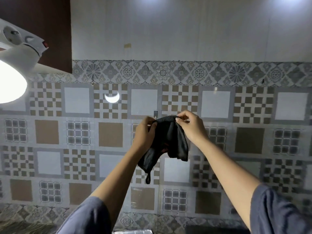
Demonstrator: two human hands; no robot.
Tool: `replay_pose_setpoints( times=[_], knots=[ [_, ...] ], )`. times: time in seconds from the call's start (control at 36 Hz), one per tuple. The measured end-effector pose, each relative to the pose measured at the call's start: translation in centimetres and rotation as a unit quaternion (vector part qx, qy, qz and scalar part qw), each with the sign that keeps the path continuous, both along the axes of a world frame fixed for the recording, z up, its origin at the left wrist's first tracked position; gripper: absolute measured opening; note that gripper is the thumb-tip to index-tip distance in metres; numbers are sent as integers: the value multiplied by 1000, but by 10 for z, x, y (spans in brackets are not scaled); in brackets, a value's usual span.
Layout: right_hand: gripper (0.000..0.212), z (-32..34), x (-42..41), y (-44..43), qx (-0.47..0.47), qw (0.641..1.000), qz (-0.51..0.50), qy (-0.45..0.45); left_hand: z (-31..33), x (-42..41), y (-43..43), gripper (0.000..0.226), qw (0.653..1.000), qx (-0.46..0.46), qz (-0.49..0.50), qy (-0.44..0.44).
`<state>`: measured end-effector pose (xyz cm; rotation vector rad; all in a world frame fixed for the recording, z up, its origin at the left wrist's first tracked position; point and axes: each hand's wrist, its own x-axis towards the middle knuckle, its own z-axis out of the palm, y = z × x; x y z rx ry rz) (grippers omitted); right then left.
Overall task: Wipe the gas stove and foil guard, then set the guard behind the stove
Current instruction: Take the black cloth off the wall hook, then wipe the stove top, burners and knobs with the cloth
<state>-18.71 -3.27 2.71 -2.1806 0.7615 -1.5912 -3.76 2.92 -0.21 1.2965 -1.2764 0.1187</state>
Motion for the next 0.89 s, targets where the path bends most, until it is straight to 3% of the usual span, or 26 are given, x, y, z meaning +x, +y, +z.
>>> replay_pose_setpoints(
  times=[0.28,0.36,0.61,0.75,0.89],
  knots=[
    [10,-67,-68,37,49,997,7,57,-78,-70,39,22,981,97,-168,-2],
    [10,-88,-91,39,85,993,17,75,-92,-82,48,11,974,108,-194,-42],
    [9,-134,-145,43,182,980,34,69,-88,-97,62,21,961,112,-166,-192],
    [15,-144,-151,51,229,970,64,57,-82,-112,68,21,959,104,-171,-200],
    [14,-151,-150,58,268,958,95,30,-72,-125,72,23,960,136,-199,-139]
  ],
)
